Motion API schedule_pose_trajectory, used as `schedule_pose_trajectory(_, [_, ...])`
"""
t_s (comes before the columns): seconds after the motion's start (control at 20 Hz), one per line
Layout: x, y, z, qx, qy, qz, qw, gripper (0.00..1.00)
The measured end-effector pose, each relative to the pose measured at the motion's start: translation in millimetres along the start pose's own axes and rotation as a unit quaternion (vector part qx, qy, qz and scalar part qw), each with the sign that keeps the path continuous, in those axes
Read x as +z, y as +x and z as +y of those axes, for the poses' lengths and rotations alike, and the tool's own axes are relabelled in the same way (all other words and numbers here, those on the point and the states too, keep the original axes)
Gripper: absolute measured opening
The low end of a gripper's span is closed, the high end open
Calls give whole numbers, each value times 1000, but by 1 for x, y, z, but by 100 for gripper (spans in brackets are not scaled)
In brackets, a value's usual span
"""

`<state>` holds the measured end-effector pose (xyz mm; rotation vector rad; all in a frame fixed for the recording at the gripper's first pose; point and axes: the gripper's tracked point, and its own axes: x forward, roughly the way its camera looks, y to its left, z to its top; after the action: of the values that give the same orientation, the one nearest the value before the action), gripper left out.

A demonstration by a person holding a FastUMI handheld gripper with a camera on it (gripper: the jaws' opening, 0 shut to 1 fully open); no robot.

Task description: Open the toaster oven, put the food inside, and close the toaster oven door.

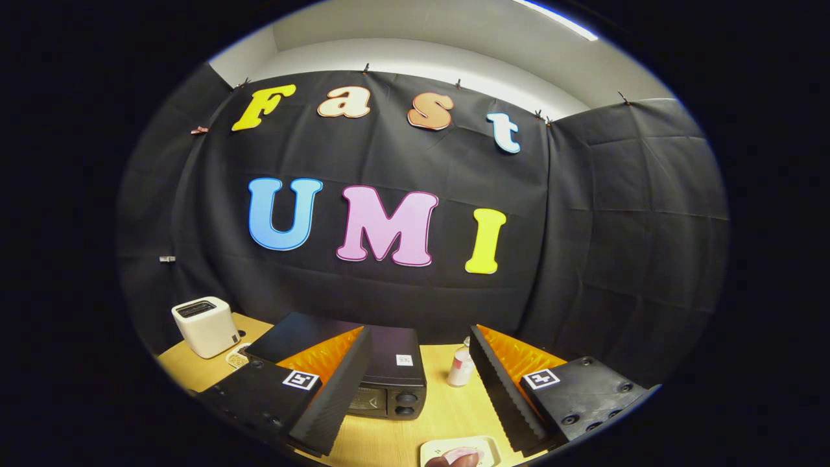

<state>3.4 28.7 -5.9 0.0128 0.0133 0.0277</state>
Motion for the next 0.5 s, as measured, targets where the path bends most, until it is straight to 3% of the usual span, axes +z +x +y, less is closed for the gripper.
schedule_pose_trajectory(0.5, [-9,11,50,20,15,5,1000,98])
